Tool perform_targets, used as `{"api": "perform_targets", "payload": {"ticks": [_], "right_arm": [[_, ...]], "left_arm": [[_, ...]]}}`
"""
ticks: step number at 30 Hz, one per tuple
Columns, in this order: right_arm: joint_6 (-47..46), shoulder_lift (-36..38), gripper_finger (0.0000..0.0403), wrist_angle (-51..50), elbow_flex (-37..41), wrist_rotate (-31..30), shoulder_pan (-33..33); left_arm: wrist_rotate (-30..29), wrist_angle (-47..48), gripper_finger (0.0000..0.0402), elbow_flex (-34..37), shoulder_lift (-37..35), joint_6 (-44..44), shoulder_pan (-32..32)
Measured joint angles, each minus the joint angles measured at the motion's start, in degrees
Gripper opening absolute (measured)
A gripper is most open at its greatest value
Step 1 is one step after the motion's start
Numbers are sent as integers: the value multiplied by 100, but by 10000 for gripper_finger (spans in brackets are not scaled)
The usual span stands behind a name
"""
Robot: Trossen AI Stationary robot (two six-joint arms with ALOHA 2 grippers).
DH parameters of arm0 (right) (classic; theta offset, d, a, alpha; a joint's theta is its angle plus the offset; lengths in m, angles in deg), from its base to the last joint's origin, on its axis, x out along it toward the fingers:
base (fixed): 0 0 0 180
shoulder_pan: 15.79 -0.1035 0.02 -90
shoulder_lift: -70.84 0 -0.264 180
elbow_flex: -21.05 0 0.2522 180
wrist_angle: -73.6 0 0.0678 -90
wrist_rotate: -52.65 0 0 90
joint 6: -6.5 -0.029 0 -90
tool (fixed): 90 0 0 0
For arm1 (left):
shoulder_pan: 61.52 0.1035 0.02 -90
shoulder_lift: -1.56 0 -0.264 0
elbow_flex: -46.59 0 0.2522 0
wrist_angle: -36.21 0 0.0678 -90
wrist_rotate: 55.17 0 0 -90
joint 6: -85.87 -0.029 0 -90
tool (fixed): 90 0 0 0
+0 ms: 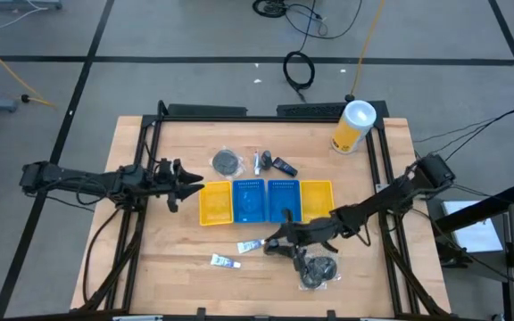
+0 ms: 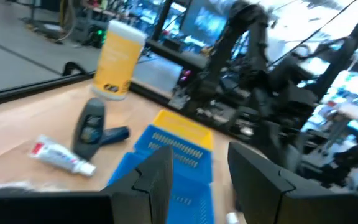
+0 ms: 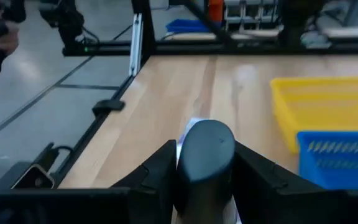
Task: Pick & Place Travel size toiletries
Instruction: Put the deodorant into the left yellow bin
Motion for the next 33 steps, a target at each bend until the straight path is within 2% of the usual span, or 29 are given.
{"api": "perform_targets", "payload": {"ticks": [6,12,14,27,33], "right_arm": [[480,796,112,-308,-7,-10,401],[641,1331,112,-634,-7,-7,835],[649,1446,110,-632,-7,1,946],[650,1606,110,-607,-9,167,1296],[650,1606,110,-781,-9,182,1296]], "left_arm": [[-33,-1056,157,0,702,3,-270],[-37,-2490,157,-18,1892,-549,-489],[-55,-2685,157,-180,2290,-744,-525],[-147,-2292,157,-2539,5356,-2140,-663],[-5,-1542,157,-3455,6142,-2296,-663]]}}
